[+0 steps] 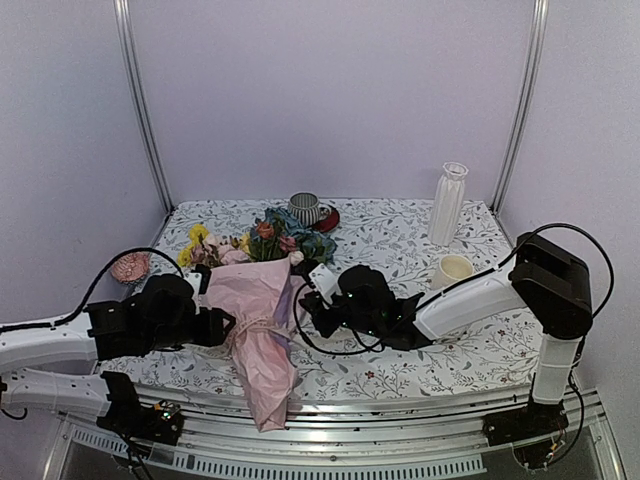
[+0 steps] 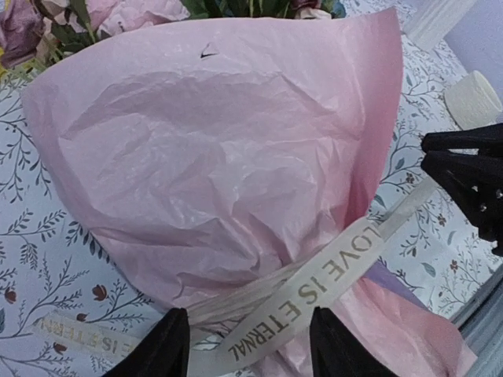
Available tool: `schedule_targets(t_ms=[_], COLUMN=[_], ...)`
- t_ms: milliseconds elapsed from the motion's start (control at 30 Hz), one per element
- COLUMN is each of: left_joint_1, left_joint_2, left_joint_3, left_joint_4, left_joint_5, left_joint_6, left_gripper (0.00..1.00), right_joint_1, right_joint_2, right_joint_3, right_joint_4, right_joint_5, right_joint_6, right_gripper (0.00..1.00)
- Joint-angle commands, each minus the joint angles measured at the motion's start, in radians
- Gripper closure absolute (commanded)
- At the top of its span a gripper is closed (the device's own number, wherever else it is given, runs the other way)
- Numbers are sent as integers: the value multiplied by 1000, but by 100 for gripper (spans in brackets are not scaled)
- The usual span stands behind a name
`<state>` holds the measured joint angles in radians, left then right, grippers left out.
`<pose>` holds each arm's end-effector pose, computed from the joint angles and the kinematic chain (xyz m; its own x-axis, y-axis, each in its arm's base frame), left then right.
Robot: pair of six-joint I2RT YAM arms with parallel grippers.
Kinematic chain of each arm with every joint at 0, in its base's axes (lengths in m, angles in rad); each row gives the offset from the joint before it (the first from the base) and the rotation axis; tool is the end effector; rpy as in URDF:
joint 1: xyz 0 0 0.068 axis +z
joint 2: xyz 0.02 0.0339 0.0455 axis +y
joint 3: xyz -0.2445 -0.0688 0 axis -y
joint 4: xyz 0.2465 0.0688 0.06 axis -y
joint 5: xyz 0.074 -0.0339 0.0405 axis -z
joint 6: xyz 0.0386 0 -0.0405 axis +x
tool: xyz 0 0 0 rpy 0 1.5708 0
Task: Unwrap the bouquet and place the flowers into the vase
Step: Untie the half-tied ribbon from the tied bouquet.
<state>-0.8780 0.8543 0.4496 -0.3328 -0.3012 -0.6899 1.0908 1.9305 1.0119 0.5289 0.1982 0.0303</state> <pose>0.1312 -0.1402 0.1814 -0.7097 -0.0966 -0.6979 0.1853 0.9301 -0.3172 0.1946 0.3573 0.1404 -0.1992 -0.3182 -0.9269 -0.7798 0.6242 -0.0467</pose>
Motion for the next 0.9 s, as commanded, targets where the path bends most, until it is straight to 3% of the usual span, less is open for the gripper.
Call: schedule_targets(t_ms=[0, 300, 667, 867], left_joint_1=[5, -2, -13, -12], left_joint_2=[67, 255, 280, 296], left_joint_3=[65, 164, 154, 147], left_joint_4=[61, 37, 87, 81], left_joint_5=[84, 154, 269, 255], left_joint_6=[150, 212, 276, 271], left_gripper=[45, 55, 37, 36], right_joint_1=[-3, -3, -2, -2], right_joint_2=[-40, 25, 121, 156], right_joint_3=[-12, 58, 150, 175], right_joint_4=[40, -26, -125, -141], right_joint_5=[-106, -325, -408, -421], right_joint_6=[-20, -88, -104, -101], right_gripper=[84, 82, 77, 76])
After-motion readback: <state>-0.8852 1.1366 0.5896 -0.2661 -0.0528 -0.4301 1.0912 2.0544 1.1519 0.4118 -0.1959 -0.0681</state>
